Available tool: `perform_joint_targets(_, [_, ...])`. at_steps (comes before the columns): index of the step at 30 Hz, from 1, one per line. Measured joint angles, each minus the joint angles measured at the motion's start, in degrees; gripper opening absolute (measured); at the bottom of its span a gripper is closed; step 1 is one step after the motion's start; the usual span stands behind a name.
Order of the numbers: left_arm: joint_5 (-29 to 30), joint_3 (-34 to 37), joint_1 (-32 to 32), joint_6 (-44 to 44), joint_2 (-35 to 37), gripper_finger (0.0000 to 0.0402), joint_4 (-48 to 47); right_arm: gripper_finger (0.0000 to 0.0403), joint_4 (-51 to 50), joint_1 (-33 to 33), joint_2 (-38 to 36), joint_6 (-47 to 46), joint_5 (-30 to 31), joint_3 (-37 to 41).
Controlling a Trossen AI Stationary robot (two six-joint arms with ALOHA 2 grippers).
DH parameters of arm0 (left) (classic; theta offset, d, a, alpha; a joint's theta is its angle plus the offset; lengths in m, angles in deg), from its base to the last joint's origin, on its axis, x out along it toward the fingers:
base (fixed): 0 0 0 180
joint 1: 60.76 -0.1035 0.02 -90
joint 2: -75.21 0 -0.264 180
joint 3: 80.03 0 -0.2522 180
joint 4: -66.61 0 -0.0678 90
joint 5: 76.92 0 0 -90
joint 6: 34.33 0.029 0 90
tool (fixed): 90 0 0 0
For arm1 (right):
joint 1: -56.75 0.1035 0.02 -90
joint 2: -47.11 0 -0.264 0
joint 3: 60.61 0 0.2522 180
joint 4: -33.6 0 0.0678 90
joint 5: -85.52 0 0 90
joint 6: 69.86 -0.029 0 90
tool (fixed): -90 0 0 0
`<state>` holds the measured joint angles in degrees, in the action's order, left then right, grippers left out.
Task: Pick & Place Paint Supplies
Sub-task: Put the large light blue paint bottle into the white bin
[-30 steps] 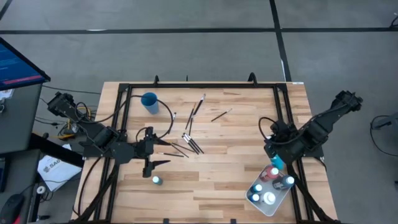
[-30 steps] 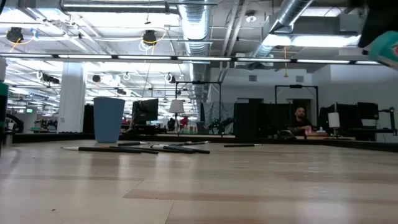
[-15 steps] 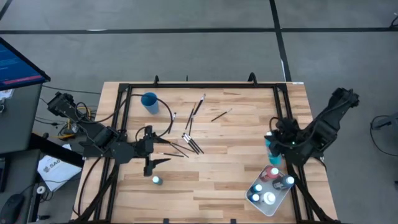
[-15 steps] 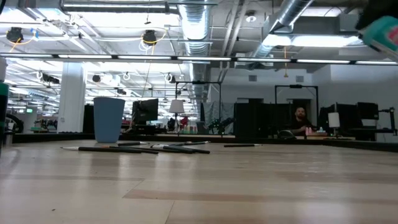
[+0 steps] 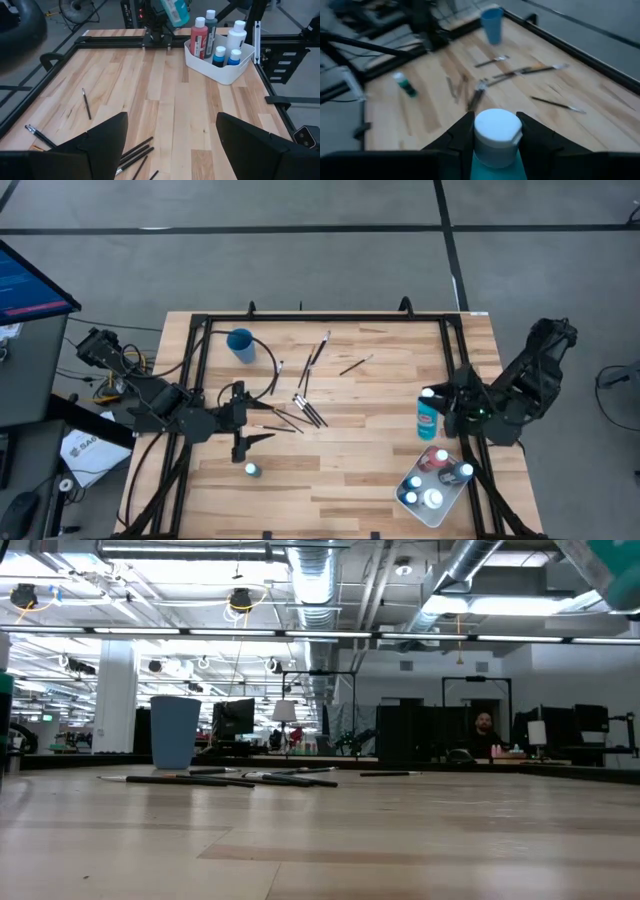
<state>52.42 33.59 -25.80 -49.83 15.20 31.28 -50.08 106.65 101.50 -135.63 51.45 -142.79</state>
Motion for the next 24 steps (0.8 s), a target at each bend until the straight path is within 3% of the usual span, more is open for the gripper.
perform_joint_targets(6, [0.22, 0.00, 0.00, -0.01, 0.00, 0.0298, 0.00, 0.0113, 7.37, 2.84, 0.48, 5.80, -1.71, 0.00])
perform_joint_targets(24, [0.15, 0.00, 0.00, -0.19, 0.00, 0.0298, 0.08, 0.0113, 6.97, 14.89, 7.05, -7.52, -1.43, 0.35])
